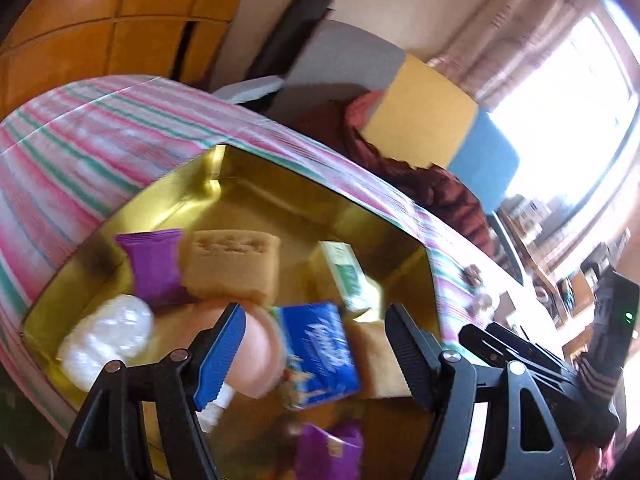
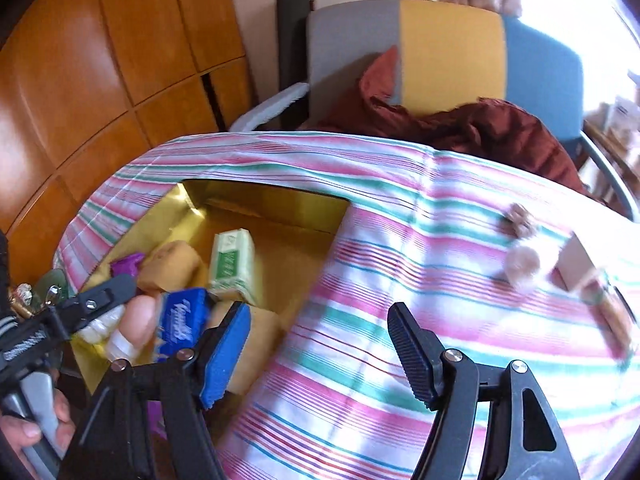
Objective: Organize objects
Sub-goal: 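Move right tool to the cracker packet while left tool approaches the white bundle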
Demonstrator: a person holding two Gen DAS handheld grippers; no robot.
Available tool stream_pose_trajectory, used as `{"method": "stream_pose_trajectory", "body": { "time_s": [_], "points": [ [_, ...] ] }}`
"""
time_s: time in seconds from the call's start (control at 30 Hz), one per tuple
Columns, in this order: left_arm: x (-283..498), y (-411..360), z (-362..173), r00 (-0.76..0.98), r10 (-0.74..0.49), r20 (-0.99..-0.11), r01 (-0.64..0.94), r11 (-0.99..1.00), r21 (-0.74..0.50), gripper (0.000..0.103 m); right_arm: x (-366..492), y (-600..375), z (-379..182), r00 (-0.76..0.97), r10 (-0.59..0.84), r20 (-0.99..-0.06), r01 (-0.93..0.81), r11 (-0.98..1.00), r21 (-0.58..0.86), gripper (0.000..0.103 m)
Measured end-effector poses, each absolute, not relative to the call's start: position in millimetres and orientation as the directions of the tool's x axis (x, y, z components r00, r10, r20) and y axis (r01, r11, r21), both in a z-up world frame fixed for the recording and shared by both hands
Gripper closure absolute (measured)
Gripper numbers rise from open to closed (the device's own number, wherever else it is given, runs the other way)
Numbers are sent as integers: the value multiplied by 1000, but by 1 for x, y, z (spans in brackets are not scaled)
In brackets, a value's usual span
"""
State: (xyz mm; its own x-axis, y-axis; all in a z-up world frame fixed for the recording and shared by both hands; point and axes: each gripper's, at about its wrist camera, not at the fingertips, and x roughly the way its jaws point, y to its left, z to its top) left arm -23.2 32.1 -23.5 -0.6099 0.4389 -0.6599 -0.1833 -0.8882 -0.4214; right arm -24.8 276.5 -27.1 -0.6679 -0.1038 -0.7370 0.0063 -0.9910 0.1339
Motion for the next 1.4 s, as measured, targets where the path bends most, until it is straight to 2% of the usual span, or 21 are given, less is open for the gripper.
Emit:
{"method": "stream_pose_trajectory", "body": {
  "time_s": [0.1,0.2,0.4,0.57,0.9,1.23,1.4],
  "points": [
    [-13,52,-20,-585,482,-652,-268,-874,-406,30,-10,300,-31,-672,-63,-738,-53,-990,133,31],
    [0,75,-16,-554,534,-638,-372,-845,-385,30,8,329,-37,-673,-7,-739,-124,-985,122,25],
    [30,119,-10,-475,621,-623,-552,-762,-339,30,36,401,-65,-593,95,-800,-271,-959,87,24],
    [48,142,-10,-434,639,-635,-613,-726,-312,30,52,463,-78,-536,169,-827,-360,-932,43,24],
    [62,156,-11,-417,622,-662,-633,-722,-280,30,13,563,-55,-533,308,-788,-389,-916,-95,18],
    [66,173,-14,-401,598,-694,-650,-719,-245,30,-24,613,-74,-462,240,-854,-406,-913,-37,18],
    [67,183,-15,-383,598,-704,-669,-705,-236,30,-16,607,-83,-480,124,-869,-382,-921,80,18]
  ]
}}
